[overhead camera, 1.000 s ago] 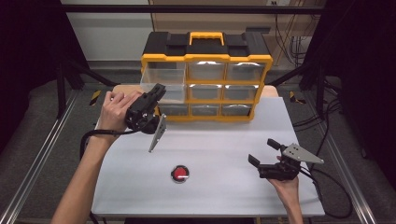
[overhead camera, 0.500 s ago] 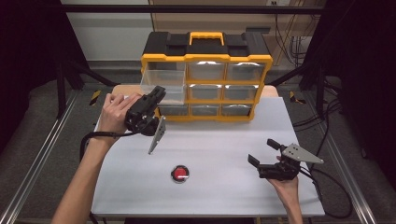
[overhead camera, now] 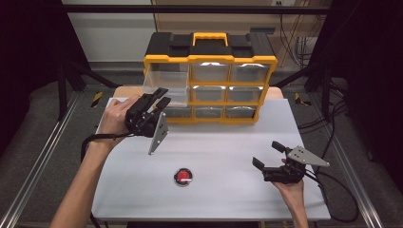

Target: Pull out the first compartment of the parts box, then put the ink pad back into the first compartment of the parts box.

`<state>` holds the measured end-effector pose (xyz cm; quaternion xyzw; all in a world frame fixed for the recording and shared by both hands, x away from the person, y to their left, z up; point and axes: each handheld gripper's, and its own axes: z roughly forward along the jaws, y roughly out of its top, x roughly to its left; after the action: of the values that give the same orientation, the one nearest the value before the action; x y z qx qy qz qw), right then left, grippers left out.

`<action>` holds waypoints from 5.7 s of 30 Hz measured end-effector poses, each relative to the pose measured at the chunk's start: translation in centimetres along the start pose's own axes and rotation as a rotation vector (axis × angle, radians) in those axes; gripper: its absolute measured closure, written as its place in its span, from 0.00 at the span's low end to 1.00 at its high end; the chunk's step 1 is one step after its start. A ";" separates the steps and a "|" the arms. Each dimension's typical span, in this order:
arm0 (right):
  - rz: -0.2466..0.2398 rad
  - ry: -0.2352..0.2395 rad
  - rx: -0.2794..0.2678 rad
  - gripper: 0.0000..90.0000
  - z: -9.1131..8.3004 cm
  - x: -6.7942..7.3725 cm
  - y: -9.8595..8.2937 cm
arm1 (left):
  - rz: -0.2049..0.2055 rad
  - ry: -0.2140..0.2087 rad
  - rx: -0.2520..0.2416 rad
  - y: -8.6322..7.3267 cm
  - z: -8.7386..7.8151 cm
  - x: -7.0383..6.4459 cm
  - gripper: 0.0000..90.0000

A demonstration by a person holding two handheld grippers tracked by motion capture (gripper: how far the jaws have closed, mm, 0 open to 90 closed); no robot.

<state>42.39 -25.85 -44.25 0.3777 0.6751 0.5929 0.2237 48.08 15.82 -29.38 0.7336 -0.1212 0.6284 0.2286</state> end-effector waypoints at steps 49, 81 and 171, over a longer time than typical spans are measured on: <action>0.004 0.002 -0.004 0.00 0.0 0.1 0.1 | -1.026 -0.164 0.006 -4.5 -4.7 2.1 0.07; 0.004 0.001 0.009 0.00 0.3 0.1 -0.1 | -1.309 -0.174 0.035 -10.6 -9.8 -5.6 0.01; 0.012 0.007 0.005 0.00 0.1 -0.1 -0.1 | -1.184 -0.737 0.321 -0.3 -0.9 -18.4 0.05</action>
<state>42.48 -25.92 -44.41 0.3800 0.6750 0.5940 0.2170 44.16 14.50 -47.31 0.8654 0.3218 0.1203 0.3648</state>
